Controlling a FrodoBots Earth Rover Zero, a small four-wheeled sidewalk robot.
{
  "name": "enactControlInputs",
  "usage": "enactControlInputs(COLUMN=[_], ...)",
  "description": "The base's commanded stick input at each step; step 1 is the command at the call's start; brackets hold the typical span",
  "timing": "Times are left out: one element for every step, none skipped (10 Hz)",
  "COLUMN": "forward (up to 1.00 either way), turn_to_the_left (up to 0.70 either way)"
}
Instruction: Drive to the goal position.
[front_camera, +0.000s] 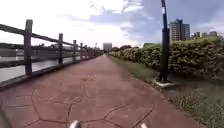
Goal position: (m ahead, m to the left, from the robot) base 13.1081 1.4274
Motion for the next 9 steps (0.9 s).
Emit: enactControlInputs(forward=[1.00,1.00,1.00,1.00,1.00,1.00,1.00,1.00,1.00], turn_to_the_left=[0.00,0.00,0.01,0.19,0.37,0.40,0.37,0.16,0.01])
